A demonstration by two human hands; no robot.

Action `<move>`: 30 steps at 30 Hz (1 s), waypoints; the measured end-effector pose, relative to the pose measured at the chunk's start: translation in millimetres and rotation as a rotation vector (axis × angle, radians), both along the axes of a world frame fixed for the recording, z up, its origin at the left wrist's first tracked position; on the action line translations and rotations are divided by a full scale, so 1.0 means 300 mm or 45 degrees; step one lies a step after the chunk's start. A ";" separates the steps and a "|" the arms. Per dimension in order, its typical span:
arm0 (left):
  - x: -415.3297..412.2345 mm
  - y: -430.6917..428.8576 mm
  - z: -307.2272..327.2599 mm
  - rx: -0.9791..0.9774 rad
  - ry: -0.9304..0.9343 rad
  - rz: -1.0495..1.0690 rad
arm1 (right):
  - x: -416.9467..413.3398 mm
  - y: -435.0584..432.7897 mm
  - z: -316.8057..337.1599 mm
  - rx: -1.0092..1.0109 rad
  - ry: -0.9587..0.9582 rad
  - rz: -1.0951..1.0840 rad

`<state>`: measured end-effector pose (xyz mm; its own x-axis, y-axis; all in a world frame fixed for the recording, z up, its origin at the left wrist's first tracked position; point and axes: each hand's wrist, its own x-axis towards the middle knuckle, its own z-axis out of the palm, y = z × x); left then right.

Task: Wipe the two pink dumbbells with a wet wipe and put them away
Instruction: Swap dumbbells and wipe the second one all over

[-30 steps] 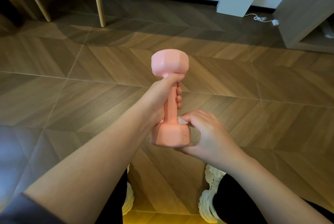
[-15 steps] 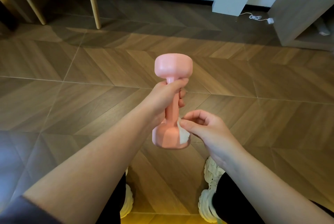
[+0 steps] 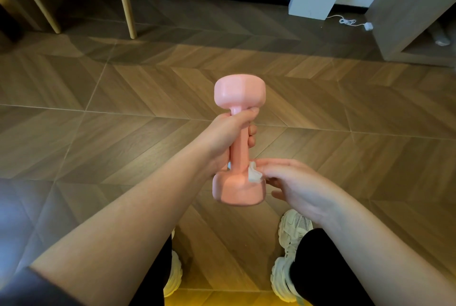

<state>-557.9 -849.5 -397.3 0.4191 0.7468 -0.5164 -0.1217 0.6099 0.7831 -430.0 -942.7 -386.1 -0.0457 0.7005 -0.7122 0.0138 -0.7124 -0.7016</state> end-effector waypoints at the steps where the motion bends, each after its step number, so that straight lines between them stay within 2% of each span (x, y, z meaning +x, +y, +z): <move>1: -0.001 -0.001 0.000 0.002 0.005 -0.004 | -0.003 -0.001 0.002 0.011 -0.022 0.007; 7: 0.003 -0.005 -0.006 0.061 0.051 -0.034 | -0.023 -0.001 -0.023 0.119 -0.222 0.090; 15: 0.018 -0.036 0.014 0.043 0.067 -0.186 | -0.070 -0.010 -0.066 0.115 -0.119 -0.024; 21: 0.006 -0.021 0.005 0.259 0.372 -0.369 | -0.088 -0.019 -0.067 0.113 -0.046 -0.248; 25: -0.033 -0.022 -0.008 0.146 0.351 -0.206 | -0.056 0.003 -0.043 0.167 0.051 -0.397; 27: -0.057 -0.032 -0.024 0.055 0.333 -0.217 | -0.031 0.021 -0.025 0.244 0.066 -0.440; 30: -0.064 -0.059 -0.032 -0.096 0.127 -0.304 | -0.002 0.047 0.007 0.404 0.111 -0.544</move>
